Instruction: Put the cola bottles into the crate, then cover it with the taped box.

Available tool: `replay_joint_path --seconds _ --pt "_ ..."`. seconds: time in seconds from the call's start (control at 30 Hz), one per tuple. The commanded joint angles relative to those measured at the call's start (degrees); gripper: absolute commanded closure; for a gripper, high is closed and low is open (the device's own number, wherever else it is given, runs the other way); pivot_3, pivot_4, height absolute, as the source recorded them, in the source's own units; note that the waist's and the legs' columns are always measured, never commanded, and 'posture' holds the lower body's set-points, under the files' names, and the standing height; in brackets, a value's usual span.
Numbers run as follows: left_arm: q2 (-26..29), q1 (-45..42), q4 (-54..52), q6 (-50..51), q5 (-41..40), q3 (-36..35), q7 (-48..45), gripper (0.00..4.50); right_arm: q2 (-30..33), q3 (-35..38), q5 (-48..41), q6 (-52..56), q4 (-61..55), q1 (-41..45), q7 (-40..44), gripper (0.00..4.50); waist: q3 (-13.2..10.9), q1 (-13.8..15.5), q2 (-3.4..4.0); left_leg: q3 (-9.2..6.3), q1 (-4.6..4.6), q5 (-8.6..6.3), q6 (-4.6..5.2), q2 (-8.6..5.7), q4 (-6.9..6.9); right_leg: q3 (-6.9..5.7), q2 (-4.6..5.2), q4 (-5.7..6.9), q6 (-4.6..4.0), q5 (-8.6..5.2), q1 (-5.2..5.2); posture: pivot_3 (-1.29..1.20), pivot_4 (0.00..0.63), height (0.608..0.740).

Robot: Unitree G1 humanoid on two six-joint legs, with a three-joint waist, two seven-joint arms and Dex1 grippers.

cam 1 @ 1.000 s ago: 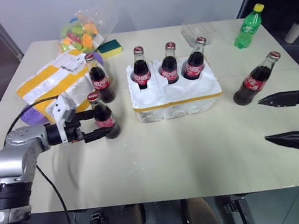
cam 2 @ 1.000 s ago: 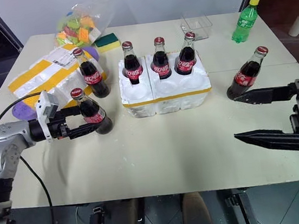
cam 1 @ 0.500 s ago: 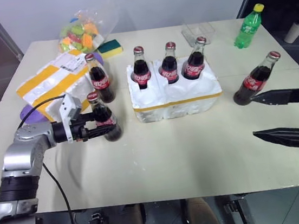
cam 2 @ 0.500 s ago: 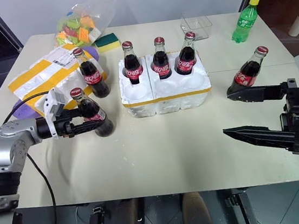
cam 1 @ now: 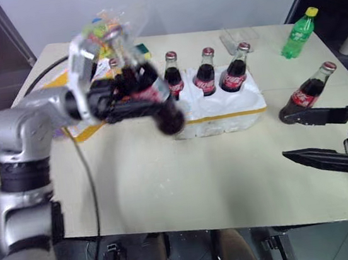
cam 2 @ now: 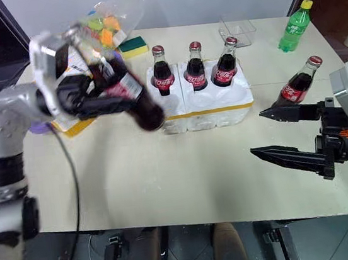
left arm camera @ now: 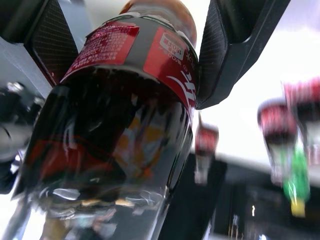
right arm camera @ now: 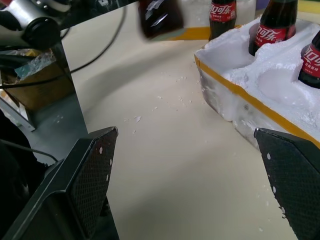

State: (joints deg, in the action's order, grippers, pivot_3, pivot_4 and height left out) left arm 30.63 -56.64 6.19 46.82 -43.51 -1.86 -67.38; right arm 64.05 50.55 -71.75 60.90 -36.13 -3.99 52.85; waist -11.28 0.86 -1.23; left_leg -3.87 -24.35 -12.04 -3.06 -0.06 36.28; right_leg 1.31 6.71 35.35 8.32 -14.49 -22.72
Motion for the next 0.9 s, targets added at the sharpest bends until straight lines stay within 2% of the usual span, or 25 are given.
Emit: replay_joint_path --seconds 0.03,0.17,0.33,0.43,0.7,0.8,0.83,0.9 --pt "-5.89 -6.62 9.31 -9.7 7.4 2.26 4.3 1.71 -0.84 1.47 -2.44 -0.97 -1.29 0.2 -2.85 0.0 0.0 -0.14 0.0 0.0 0.0 0.0 0.0 -0.01 -0.01 0.0 0.0 -0.02 0.01 0.01 0.01 0.0 0.15 0.739" --pt "-12.34 -11.4 20.88 -19.36 14.53 5.59 3.72 1.71 -2.1 2.67 -4.22 -0.85 -3.02 -1.45 -5.79 0.0 0.0 -0.37 0.02 0.01 -0.02 -0.03 0.07 0.0 -0.17 0.01 -0.01 -0.01 0.2 0.1 -0.14 0.0 0.15 0.739" --pt "-16.92 -13.02 31.36 -28.68 22.1 9.59 0.83 1.71 -4.26 4.75 -4.99 -1.43 -4.57 -5.17 -7.6 0.0 -0.02 -0.24 0.01 0.02 -0.14 -0.12 0.21 -0.01 -0.24 0.01 -0.03 0.07 0.27 0.1 -0.32 0.0 0.15 0.739" --pt "-19.14 -12.81 35.48 -34.1 26.18 11.54 0.57 1.71 -5.16 5.0 -5.2 -2.08 -5.06 -6.68 -8.1 0.0 -0.02 -0.14 0.01 0.03 -0.17 -0.13 0.24 -0.01 -0.2 0.01 -0.02 0.05 0.28 0.1 -0.32 0.0 0.15 0.739" --pt "-23.1 -11.53 41.9 -39.36 33.94 13.61 4.43 1.71 -5.59 2.09 -3.08 -5.08 -4.78 -7.57 -8.92 0.0 -0.02 -0.11 0.01 0.02 -0.14 -0.13 0.23 -0.01 -0.08 0.02 -0.02 0.06 0.26 0.1 -0.25 0.0 0.15 0.739" --pt "-23.07 -10.98 41.88 -39.63 35.66 13.91 5.06 0.24 -4.79 0.38 -0.98 -6.75 -3.72 -6.17 -9.22 0.0 -0.02 -0.16 0.01 0.02 -0.15 -0.13 0.23 -0.01 -0.07 0.03 -0.02 0.02 0.28 0.11 -0.24 0.0 0.15 0.739" --pt "-22.62 -10.58 40.91 -39.67 36.05 14.06 4.76 0.02 -4.4 -0.09 -0.49 -7.31 -3.19 -5.41 -9.22 0.0 -0.01 -0.22 0.02 0.02 -0.15 -0.13 0.23 -0.01 -0.08 0.02 -0.02 0.02 0.29 0.11 -0.23 0.0 0.15 0.739" --pt "-21.35 -9.46 38.19 -39.22 36.47 13.96 4.18 0.02 -3.69 -1.04 0.71 -8.22 -2.2 -4.01 -8.87 0.0 0.0 -0.21 0.04 0.02 -0.11 -0.13 0.23 -0.01 -0.09 0.03 -0.02 0.06 0.29 0.11 -0.24 0.0 0.15 0.739"
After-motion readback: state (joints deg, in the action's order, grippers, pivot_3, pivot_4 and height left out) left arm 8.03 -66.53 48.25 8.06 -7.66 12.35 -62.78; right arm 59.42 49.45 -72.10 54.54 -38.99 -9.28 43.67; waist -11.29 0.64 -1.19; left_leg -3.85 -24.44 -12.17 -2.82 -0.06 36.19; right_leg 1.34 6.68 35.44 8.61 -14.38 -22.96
